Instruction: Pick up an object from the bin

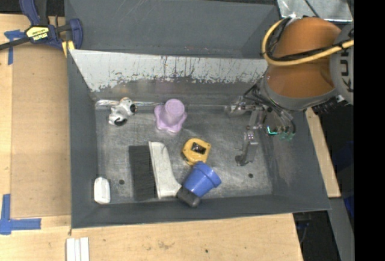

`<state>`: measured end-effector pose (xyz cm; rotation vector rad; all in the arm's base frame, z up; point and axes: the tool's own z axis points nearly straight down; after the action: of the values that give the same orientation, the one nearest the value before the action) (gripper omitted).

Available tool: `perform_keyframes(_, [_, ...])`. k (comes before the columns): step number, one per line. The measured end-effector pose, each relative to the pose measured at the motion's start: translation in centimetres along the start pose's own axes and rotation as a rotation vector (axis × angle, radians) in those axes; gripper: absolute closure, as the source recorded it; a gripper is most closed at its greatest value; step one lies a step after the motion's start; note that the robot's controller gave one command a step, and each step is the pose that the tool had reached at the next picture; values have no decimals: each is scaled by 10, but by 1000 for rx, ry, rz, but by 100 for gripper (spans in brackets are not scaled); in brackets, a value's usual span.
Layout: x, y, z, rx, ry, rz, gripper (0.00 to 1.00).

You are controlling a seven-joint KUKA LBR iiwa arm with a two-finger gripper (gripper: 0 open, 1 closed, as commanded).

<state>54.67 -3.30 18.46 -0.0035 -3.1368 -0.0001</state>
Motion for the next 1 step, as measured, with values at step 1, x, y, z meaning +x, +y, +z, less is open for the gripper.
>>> perform_keyframes(1, [-2, 0, -4, 0, -8, -1, 0])
